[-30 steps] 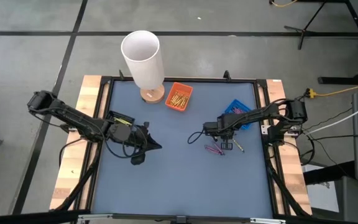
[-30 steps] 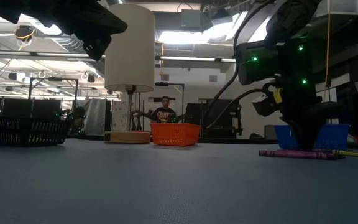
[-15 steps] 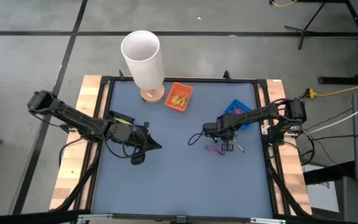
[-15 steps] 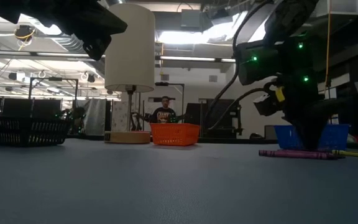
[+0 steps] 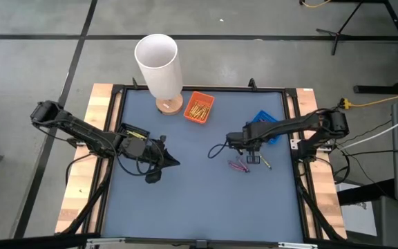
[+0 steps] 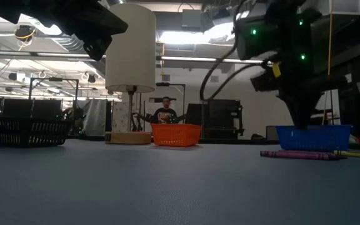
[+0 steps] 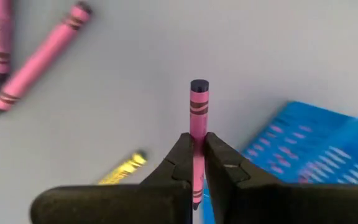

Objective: Sort crayons
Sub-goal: Put the violet crayon into the blue basket

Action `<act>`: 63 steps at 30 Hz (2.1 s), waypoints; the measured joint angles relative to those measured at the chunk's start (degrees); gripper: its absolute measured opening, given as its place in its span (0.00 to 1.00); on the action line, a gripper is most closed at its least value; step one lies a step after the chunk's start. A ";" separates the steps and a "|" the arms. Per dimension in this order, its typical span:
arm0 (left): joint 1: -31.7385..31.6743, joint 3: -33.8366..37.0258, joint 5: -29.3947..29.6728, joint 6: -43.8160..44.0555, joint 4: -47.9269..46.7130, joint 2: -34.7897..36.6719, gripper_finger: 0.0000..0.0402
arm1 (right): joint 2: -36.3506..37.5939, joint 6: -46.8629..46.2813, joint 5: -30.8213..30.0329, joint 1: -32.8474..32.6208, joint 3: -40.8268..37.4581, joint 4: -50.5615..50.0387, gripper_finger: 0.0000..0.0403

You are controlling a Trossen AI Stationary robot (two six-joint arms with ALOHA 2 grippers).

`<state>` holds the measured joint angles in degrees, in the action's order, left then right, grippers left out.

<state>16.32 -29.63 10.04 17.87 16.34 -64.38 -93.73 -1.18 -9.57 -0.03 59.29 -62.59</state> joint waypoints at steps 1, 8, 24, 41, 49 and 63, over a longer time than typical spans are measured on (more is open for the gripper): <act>0.00 0.00 0.00 -0.02 0.00 0.00 0.02 | 0.52 0.04 -1.41 0.00 0.49 -0.85 0.05; 0.00 0.00 0.00 0.00 0.00 0.00 0.02 | 3.94 -0.15 -14.40 0.18 1.81 -7.77 0.05; 0.02 0.00 0.00 0.00 0.02 0.00 0.02 | 3.98 -4.44 -19.07 10.66 0.87 -12.41 0.05; 0.02 0.00 -0.02 -0.01 0.02 0.00 0.02 | 3.98 -2.81 -6.81 16.17 0.87 -4.31 0.05; 0.02 0.00 -0.02 0.00 0.02 0.00 0.02 | 2.40 -2.76 -10.30 16.20 0.87 -4.54 0.05; 0.02 0.00 -0.04 0.00 0.02 0.00 0.02 | -2.05 -0.43 -7.71 16.20 0.87 -4.51 0.05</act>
<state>16.33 -29.63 10.00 17.87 16.36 -64.38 -95.79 -1.61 -17.29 16.16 60.16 -67.11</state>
